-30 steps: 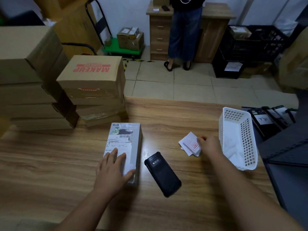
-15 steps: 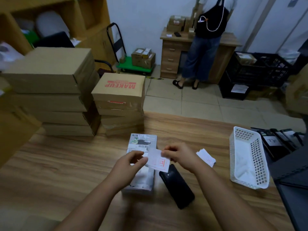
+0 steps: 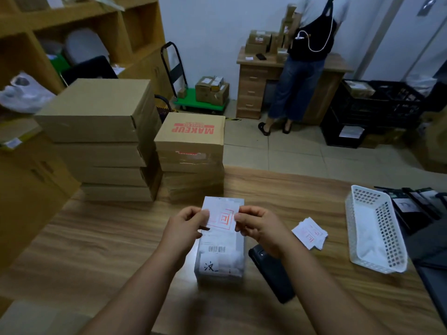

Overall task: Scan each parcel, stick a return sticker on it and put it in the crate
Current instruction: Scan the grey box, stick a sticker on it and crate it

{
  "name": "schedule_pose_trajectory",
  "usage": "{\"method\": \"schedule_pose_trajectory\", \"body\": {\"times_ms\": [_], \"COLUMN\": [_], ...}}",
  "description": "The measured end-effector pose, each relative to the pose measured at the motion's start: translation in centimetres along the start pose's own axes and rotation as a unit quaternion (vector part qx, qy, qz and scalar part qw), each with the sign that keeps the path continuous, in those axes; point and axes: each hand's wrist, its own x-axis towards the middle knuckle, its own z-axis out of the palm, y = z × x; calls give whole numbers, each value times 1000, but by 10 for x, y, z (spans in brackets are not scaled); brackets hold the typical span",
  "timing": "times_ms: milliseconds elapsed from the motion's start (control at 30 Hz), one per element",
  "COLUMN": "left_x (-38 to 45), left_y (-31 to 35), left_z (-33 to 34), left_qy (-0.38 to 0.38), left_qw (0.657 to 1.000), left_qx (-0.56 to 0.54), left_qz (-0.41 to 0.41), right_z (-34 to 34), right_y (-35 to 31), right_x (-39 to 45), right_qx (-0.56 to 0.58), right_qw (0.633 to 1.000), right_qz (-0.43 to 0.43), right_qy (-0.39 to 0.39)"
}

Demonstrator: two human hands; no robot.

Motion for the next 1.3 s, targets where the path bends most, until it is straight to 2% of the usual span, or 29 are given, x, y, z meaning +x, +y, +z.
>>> {"method": "schedule_pose_trajectory", "body": {"times_ms": [133, 300, 567, 633, 667, 700, 733, 767, 833, 900, 1067, 1300], "left_x": [1, 1, -1, -3, -4, -5, -7, -11, -18, -21, -24, -21], "left_y": [9, 18, 12, 7, 5, 6, 7, 8, 10, 10, 15, 20], "left_z": [4, 12, 15, 11, 8, 6, 6, 8, 13, 17, 20, 27], "left_qy": [-13, 20, 38, 96, 121, 117, 81, 29, -60, -93, -94, -82], "left_qw": [1000, 997, 998, 984, 955, 916, 884, 872, 889, 916, 945, 962], "left_qx": [-22, -77, -42, 86, 168, 232, 270, 287, 284, 245, 164, 116], "left_qz": [-6, 3, 23, 123, 213, 306, 372, 395, 355, 303, 267, 231], "right_z": [-5, -8, -8, -9, -9, -10, -10, -10, -10, -9, -10, -12], "right_y": [-3, -9, -10, -10, -9, -9, -9, -9, -12, -15, -16, -18], "right_x": [-6, -18, -24, -24, -25, -25, -25, -26, -27, -29, -30, -28], "right_qx": [6, -24, -59, -78, -93, -108, -124, -138, -157, -148, -118, -87], "right_qw": [1000, 999, 998, 996, 995, 993, 991, 990, 986, 986, 986, 989], "right_qz": [-9, 27, 1, -11, -18, -24, -30, -35, -51, -74, -106, -114], "right_qy": [19, 2, 22, 29, 32, 32, 29, 22, -3, -28, -47, -41]}}
